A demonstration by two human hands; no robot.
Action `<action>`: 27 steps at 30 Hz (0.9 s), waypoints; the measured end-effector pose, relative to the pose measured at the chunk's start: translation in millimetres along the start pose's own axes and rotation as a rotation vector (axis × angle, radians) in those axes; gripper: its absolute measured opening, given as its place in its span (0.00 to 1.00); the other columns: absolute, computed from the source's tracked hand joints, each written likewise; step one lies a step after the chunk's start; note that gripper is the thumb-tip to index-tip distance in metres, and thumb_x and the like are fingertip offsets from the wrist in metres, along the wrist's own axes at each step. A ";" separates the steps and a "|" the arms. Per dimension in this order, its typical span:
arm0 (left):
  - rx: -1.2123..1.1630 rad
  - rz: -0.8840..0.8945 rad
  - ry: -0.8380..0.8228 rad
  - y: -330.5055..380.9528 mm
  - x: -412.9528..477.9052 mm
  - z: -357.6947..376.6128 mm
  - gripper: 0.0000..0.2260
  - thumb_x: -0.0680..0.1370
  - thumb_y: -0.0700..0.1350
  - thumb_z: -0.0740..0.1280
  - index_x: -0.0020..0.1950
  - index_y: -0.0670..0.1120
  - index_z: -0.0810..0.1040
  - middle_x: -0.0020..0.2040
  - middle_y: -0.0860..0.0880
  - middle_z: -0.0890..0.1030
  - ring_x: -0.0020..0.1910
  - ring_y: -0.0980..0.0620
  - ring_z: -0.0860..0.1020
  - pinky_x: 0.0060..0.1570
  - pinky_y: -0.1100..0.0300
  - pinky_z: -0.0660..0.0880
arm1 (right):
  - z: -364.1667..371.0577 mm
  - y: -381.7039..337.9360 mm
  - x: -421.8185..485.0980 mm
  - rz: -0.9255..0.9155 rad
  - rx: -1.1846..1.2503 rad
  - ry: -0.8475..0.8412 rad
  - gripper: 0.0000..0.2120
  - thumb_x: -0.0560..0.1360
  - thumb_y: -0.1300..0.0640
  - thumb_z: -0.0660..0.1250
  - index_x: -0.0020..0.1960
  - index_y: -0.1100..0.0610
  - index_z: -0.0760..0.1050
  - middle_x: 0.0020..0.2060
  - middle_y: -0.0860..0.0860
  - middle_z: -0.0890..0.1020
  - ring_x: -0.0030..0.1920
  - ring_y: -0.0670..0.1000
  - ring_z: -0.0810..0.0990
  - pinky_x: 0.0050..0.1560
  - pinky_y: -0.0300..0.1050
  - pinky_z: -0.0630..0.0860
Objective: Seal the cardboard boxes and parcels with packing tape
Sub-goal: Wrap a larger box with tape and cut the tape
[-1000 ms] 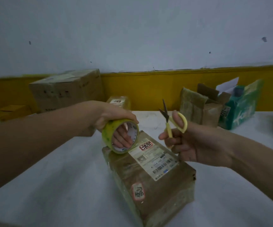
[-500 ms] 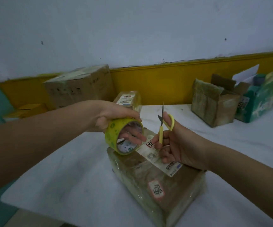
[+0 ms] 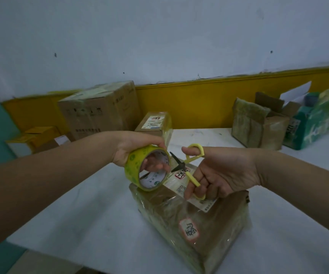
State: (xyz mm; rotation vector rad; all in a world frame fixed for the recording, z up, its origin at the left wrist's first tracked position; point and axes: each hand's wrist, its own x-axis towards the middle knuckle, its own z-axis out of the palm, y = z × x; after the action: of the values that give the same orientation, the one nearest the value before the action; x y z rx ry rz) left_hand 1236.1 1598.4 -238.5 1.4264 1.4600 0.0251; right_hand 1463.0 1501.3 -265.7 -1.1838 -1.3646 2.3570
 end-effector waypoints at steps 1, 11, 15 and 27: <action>-0.018 0.006 0.002 0.2 -0.3 1.1 0.16 0.76 0.56 0.69 0.53 0.45 0.81 0.50 0.44 0.81 0.38 0.49 0.80 0.27 0.60 0.76 | -1.4 -0.4 3.3 0.005 0.009 -0.028 0.42 0.72 0.27 0.57 0.55 0.67 0.78 0.36 0.52 0.73 0.29 0.44 0.70 0.27 0.32 0.70; -0.003 0.000 0.021 4.0 -12.0 10.7 0.16 0.80 0.56 0.61 0.46 0.44 0.78 0.36 0.47 0.78 0.25 0.54 0.76 0.22 0.63 0.72 | 9.4 -1.3 21.0 0.017 0.152 -0.008 0.33 0.75 0.34 0.58 0.51 0.67 0.75 0.31 0.51 0.71 0.22 0.41 0.66 0.20 0.29 0.66; -0.049 -0.014 0.041 9.3 -24.1 17.8 0.16 0.81 0.52 0.61 0.46 0.40 0.76 0.32 0.45 0.76 0.21 0.55 0.73 0.19 0.65 0.70 | 18.8 3.6 22.2 -0.061 0.168 0.117 0.25 0.75 0.38 0.61 0.44 0.62 0.73 0.28 0.50 0.70 0.19 0.40 0.62 0.16 0.29 0.62; -0.020 0.062 -0.034 6.0 -62.7 11.3 0.11 0.81 0.49 0.63 0.46 0.43 0.78 0.32 0.47 0.76 0.23 0.56 0.70 0.22 0.66 0.68 | 33.2 3.5 8.8 -0.253 -0.166 0.452 0.19 0.79 0.42 0.64 0.49 0.60 0.79 0.31 0.49 0.75 0.25 0.43 0.64 0.25 0.34 0.70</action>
State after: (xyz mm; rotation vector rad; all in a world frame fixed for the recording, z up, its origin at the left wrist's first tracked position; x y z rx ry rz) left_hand 1231.7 1547.0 -200.6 1.4489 1.3844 0.0535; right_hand 1434.5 1481.9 -264.5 -1.3846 -1.4595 1.7006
